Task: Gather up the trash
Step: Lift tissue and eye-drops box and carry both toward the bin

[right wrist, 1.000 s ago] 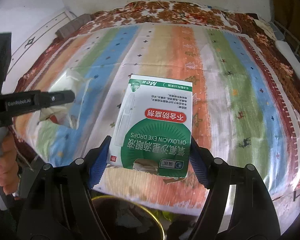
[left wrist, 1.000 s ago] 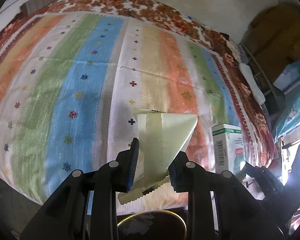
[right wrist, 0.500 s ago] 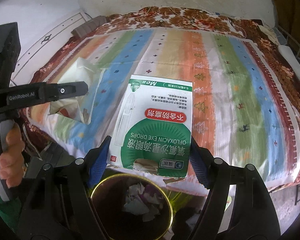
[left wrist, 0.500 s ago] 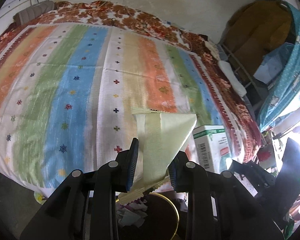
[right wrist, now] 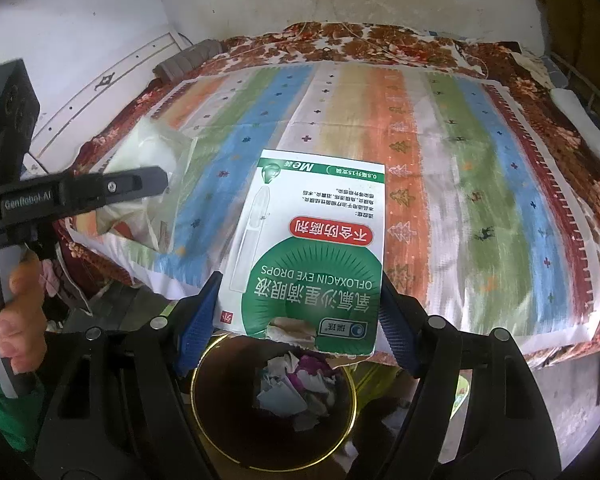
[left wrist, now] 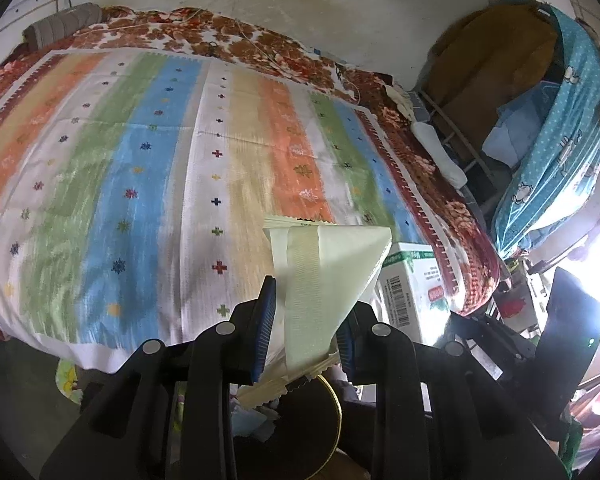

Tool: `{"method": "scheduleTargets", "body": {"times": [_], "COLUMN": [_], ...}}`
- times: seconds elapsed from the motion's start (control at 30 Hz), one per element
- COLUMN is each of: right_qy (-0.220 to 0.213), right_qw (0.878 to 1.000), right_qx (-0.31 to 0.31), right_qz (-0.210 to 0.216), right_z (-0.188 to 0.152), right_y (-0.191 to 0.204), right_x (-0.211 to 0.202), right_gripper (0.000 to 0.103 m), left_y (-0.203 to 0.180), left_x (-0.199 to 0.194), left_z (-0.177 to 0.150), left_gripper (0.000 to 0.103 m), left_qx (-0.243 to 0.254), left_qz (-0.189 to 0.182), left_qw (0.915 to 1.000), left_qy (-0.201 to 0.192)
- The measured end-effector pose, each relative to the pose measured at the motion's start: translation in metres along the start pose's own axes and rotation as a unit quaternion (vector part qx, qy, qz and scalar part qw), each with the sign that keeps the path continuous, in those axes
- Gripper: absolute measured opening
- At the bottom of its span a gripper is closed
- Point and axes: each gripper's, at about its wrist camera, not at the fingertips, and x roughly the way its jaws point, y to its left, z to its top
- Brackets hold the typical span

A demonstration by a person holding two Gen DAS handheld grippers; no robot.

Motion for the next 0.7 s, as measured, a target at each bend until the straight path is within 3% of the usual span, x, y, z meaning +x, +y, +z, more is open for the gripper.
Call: {"method": "scheduleTargets", "body": {"times": [0.33,0.7], "right_qy": [-0.007,0.019], "right_qw": [1.000,1.000], "right_qx": [-0.004,-0.017], "right_qz": [0.012,0.009], "right_z": [-0.034,-0.069], "right_y": [0.015,0.028], "right_x": [-0.017,-0.013], "right_gripper": [0.069,0.070], "left_y": [-0.006,-0.005], "left_x": [-0.012,-0.019], "left_z": [-0.029,-0.071], "left_gripper": [0.026,0.027], "left_qx": [0.014,0.027], "left_qz": [-0.010,0.014], "left_qw": [0.9999,0.9994], "left_qy": [0.000,0.017]}}
